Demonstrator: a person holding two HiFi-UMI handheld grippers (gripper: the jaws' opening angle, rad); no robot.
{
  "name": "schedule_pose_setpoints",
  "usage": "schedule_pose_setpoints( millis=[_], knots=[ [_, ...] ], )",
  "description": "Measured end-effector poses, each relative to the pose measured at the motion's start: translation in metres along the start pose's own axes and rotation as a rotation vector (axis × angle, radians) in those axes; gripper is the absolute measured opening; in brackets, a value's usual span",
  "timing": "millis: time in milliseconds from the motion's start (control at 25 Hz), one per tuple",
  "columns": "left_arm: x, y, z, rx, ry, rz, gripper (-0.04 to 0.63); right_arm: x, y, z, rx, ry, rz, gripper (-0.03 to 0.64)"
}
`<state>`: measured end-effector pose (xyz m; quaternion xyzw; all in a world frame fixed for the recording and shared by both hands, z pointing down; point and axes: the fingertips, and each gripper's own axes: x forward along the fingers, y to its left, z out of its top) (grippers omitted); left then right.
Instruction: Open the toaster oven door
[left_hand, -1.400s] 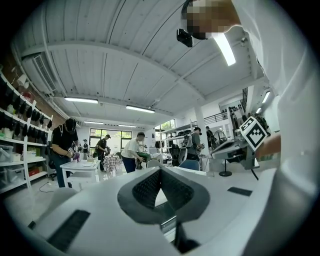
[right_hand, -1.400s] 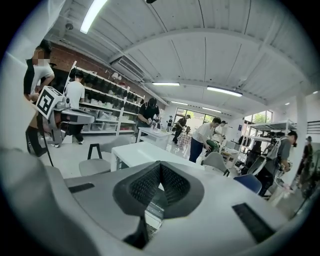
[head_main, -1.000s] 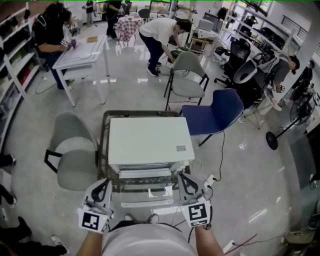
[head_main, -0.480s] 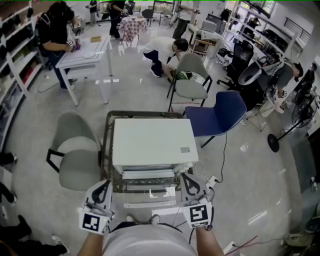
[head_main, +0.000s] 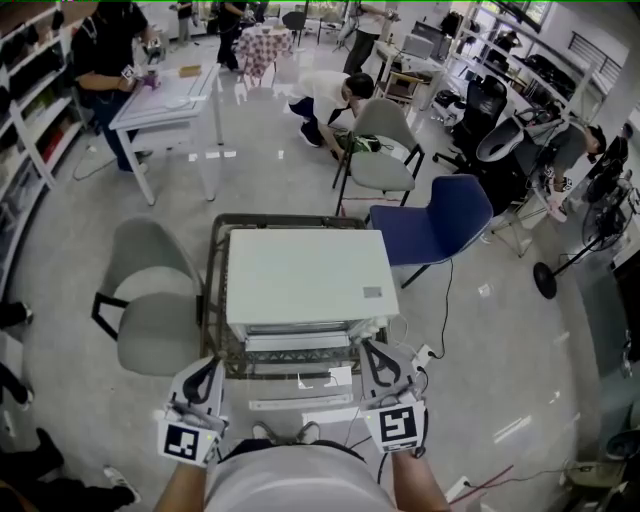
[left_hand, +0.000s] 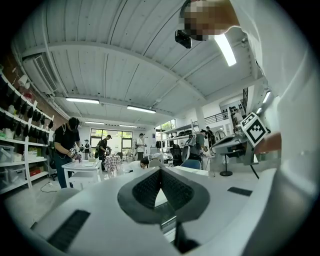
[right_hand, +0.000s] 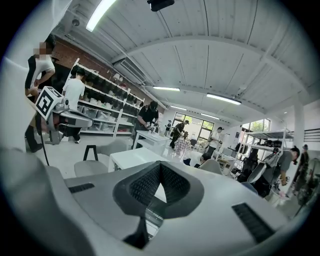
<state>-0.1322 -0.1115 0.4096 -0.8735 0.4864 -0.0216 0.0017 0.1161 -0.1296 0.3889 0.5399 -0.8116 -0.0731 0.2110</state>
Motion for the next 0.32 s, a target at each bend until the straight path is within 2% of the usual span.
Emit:
schedule_pose_setpoints(
  millis=[320],
  knots=[
    [-0.0031,0.0011,-0.0048,-0.009,0.0,-0.022,0.017,-0.0036,0.0066,-0.0001,-0.004,0.012,-0.006,0.021]
  ],
)
